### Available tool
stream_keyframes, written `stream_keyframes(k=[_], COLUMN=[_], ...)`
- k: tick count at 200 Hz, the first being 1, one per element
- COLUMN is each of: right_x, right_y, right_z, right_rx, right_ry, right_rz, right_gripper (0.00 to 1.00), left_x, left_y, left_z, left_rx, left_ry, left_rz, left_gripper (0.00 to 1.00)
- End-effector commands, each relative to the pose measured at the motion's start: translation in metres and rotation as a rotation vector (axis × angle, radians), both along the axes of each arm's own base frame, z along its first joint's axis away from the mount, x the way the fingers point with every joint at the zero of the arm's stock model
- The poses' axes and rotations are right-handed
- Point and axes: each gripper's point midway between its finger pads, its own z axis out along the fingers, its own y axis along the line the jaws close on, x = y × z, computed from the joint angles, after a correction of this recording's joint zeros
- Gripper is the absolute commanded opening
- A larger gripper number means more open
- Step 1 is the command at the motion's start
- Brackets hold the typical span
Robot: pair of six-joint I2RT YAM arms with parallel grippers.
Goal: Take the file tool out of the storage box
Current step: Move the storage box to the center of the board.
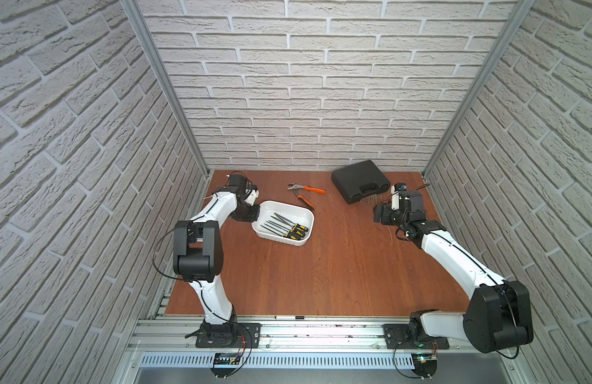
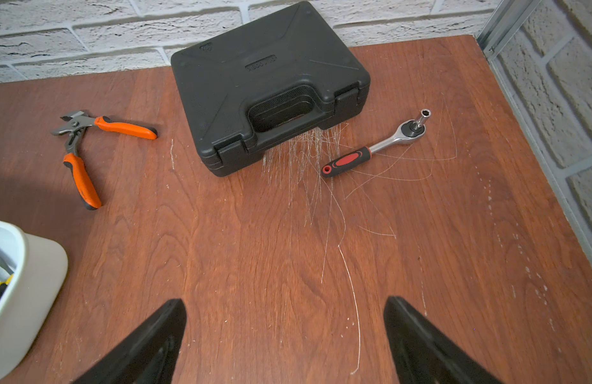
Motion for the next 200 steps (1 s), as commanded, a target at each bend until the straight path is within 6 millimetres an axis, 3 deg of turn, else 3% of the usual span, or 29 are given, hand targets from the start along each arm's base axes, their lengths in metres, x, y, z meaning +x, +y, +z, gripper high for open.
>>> stream_keyframes(k=[1,60,112,123,133,146,154,181,188,200], right_x=[0.004,0.001,0.001,0.000,0.001,0.001,0.001,0.005,0.007,0.010], right_y=[0.013,0.040,0.081,0.096,0.109,0.125,0.134,0.157,0.161,0.170], right_z=[0.005,-0.001,-0.008,-0.008,-0.007,-0.006,-0.006,-0.008,-0.010,-0.011], right_rx=[0.022,0.046,0.076,0.077,0.065,0.043,0.038,0.039,0.039,0.043], right_ry=[-0.023,0.008,0.049,0.060,0.067,0.085,0.097,0.138,0.150,0.171], right_rz=[0.040,0.117,0.232,0.288,0.333,0.388,0.418,0.490,0.501,0.532], right_gripper=[0.97,0.97,0.97,0.96,0.96,0.96,0.96,0.94,0.94,0.93], left_x=[0.000,0.001,0.012,0.014,0.017,0.021,0.026,0.046,0.050,0.052], left_y=[-0.025,-0.066,-0.084,-0.086,-0.087,-0.089,-0.088,-0.083,-0.080,-0.074], left_z=[0.009,-0.001,-0.010,-0.011,-0.010,-0.004,0.001,0.043,0.057,0.077], left_rx=[-0.027,-0.042,-0.059,-0.068,-0.072,-0.089,-0.086,-0.171,-0.186,-0.205], left_ry=[-0.025,0.031,0.026,0.017,0.002,-0.030,-0.057,-0.143,-0.166,-0.194], left_rz=[-0.154,-0.413,-0.427,-0.414,-0.397,-0.376,-0.349,-0.219,-0.181,-0.116], left_gripper=[0.00,0.00,0.00,0.07,0.34,0.50,0.73,0.77,0.86,0.86])
